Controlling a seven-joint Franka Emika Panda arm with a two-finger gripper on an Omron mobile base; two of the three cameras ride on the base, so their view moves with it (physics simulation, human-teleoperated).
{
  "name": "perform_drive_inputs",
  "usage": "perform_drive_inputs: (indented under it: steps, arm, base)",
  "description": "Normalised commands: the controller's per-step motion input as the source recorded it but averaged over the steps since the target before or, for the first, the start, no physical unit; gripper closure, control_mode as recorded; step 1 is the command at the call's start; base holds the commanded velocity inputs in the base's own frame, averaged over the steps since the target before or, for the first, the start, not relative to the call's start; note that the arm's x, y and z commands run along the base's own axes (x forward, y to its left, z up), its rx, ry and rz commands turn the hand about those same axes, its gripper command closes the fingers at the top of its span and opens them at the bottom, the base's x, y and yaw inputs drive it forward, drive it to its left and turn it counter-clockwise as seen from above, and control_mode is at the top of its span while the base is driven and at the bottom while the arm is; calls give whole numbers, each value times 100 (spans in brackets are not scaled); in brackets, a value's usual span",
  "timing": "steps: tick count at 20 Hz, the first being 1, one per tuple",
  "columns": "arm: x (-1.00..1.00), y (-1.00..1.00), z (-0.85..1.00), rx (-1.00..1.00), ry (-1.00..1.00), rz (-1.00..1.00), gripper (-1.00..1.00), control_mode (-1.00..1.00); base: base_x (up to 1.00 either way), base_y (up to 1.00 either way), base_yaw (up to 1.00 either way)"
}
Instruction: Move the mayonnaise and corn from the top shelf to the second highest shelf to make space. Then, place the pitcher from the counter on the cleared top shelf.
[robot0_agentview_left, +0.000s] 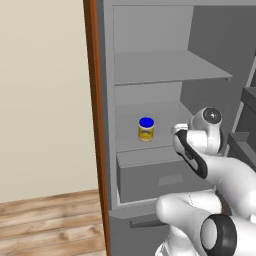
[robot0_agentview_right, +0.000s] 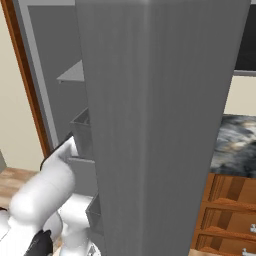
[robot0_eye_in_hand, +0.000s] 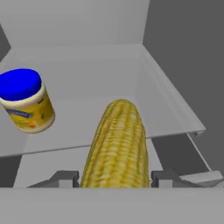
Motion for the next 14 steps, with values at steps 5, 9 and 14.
perform_drive_inputs:
  steps: [5,9,14]
  arm:
    - [57,-25,-12,0,0,0,100,-100]
    - [53,-27,-9,0,0,0,100,-100]
    - [40,-19,-18,0,0,0,100,-100]
  base:
    - [0,0,0]
    - [0,0,0]
    - [0,0,0]
